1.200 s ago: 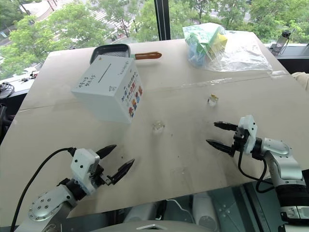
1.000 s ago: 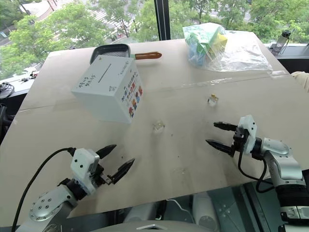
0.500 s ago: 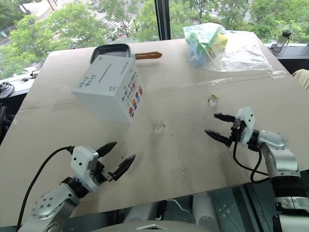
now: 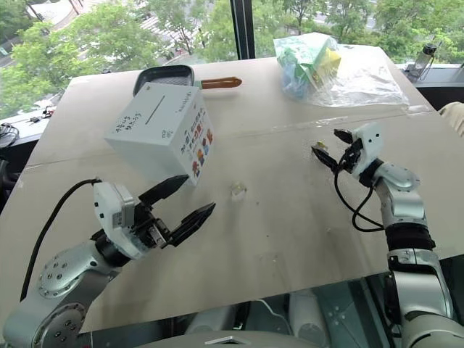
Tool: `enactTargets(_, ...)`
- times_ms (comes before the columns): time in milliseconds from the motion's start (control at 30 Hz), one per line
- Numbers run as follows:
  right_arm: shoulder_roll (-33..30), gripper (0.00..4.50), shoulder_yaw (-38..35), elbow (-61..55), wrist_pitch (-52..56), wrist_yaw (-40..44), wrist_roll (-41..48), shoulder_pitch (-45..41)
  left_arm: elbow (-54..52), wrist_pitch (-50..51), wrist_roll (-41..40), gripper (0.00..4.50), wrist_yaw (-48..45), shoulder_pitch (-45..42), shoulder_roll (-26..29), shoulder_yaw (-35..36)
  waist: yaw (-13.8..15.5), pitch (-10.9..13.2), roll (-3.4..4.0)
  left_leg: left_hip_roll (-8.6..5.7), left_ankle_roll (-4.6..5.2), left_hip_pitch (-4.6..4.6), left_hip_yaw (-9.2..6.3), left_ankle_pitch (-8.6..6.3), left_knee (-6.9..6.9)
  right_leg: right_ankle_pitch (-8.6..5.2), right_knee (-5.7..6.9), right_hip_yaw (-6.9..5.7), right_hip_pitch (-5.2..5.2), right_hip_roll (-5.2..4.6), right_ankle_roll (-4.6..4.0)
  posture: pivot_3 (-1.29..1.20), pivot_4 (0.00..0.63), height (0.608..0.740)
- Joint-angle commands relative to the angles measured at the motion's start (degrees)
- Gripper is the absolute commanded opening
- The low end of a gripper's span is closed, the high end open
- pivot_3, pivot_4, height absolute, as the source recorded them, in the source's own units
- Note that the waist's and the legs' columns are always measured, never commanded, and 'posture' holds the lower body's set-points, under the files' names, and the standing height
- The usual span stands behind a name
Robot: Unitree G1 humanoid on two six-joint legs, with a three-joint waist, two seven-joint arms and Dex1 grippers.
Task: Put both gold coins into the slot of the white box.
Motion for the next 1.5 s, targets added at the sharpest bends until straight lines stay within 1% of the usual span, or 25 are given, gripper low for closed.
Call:
enactTargets(33, 0.3, 3.70, -0.2, 1.5, 1.5, -1.4, -0.9, -2.6, -3.3, 2.1, -3.5, 4.50, 1.3, -0.9, 1.7, 0.9, 0.0, 0.0, 0.00, 0.00, 0.00, 0.00, 0.02, 0.00, 0.00, 0.00, 0.00, 0.01, 0.00, 0.00, 0.00, 0.00, 0.150, 0.721)
enactTargets(100, 0.5, 2.79, 0.3, 2.9, 1.5, -1.1, -1.7, -3.4, -3.7, 3.0, -4.0, 4.50, 1.6, -1.1, 2.9, 1.1, 0.0, 0.0, 0.00, 0.00, 0.01, 0.00, 0.01, 0.00, 0.00, 0.00, -0.01, 0.01, 0.00, 0.00, 0.00, 0.00, 0.150, 0.721)
enactTargets(167, 0.6, 1.72, 0.8, 4.4, 1.2, -0.8, -2.6, -4.2, -3.7, 3.5, -4.6, 4.50, 2.1, -1.3, 3.3, 1.2, 0.0, 0.0, 0.01, 0.00, 0.01, 0.00, 0.03, 0.00, 0.00, 0.00, -0.01, 0.01, 0.00, 0.01, 0.00, 0.00, 0.150, 0.721)
enactTargets(200, 0.6, 1.39, 1.2, 5.1, 1.1, -0.8, -3.2, -4.6, -3.8, 3.8, -4.8, 4.50, 2.4, -1.3, 3.6, 1.2, 0.0, 0.0, 0.01, 0.00, 0.01, 0.00, 0.03, 0.00, 0.00, 0.00, -0.01, 0.02, 0.00, 0.01, 0.00, 0.00, 0.150, 0.721)
enactTargets(233, 0.5, 0.74, 1.6, 5.8, 1.0, -0.7, -3.7, -4.9, -3.9, 4.0, -5.0, 4.50, 2.6, -1.3, 3.9, 1.2, 0.0, 0.0, 0.01, 0.00, 0.01, 0.01, 0.04, 0.00, 0.00, 0.00, 0.00, 0.02, 0.00, 0.01, 0.00, 0.00, 0.150, 0.721)
enactTargets(267, 0.5, 0.31, 1.8, 6.3, 0.9, -0.6, -4.1, -5.2, -3.9, 4.2, -5.1, 4.50, 2.8, -1.3, 4.0, 1.1, 0.0, 0.0, 0.01, 0.00, 0.01, 0.01, 0.03, 0.00, 0.00, 0.00, 0.00, 0.02, 0.00, 0.02, 0.00, 0.00, 0.150, 0.721)
enactTargets(300, 0.5, 0.03, 2.2, 6.8, 0.7, 0.1, -4.5, -5.3, -4.0, 4.4, -5.0, 4.50, 2.9, -1.2, 4.1, 1.0, -0.1, 0.0, 0.01, 0.00, 0.01, 0.01, 0.04, 0.00, 0.00, 0.00, 0.00, 0.02, 0.01, 0.02, 0.00, 0.00, 0.150, 0.721)
enactTargets(767, 0.7, 0.03, 2.6, 11.8, -2.7, 0.2, -7.9, -7.2, -2.9, 4.6, -2.3, 4.50, 3.1, -1.0, 4.7, -0.9, -0.3, 0.0, 0.02, 0.00, 0.01, 0.07, 0.12, 0.00, -0.01, 0.00, 0.03, 0.10, 0.02, 0.05, -0.01, 0.00, 0.150, 0.721)
enactTargets(967, 0.8, 0.03, 0.8, 12.1, -3.8, 1.0, -6.2, -7.9, -2.7, 4.5, -1.9, 4.50, 2.8, -1.1, 4.7, -0.8, -0.2, 0.0, 0.02, 0.00, 0.01, 0.08, 0.16, 0.00, 0.00, 0.01, 0.03, 0.15, 0.02, 0.05, -0.01, 0.00, 0.150, 0.721)
enactTargets(1200, 0.0, 0.03, 1.8, 12.8, -3.9, 2.4, -7.3, -8.0, -2.9, 4.3, -1.2, 4.50, 3.1, -1.1, 4.1, -1.7, -0.2, 0.0, 0.02, 0.00, 0.01, 0.08, 0.16, -0.01, -0.01, 0.01, 0.02, 0.14, 0.02, 0.05, -0.01, 0.00, 0.150, 0.721)
enactTargets(1267, 0.1, 0.57, 1.9, 13.1, -4.3, 2.4, -7.6, -8.1, -3.0, 4.3, -1.1, 4.50, 3.1, -1.0, 4.0, -1.8, -0.2, 0.0, 0.02, 0.00, 0.01, 0.08, 0.16, -0.01, 0.00, 0.01, 0.02, 0.15, 0.02, 0.05, -0.01, 0.00, 0.150, 0.721)
enactTargets(1500, 0.3, 0.57, 1.8, 15.2, -5.3, 1.9, -8.3, -9.1, -3.0, 4.0, -0.5, 4.50, 3.0, -0.7, 4.1, -1.8, -0.2, 0.0, 0.03, 0.00, 0.01, 0.06, 0.16, 0.00, -0.01, 0.01, 0.02, 0.14, 0.01, 0.05, -0.01, 0.00, 0.150, 0.721)
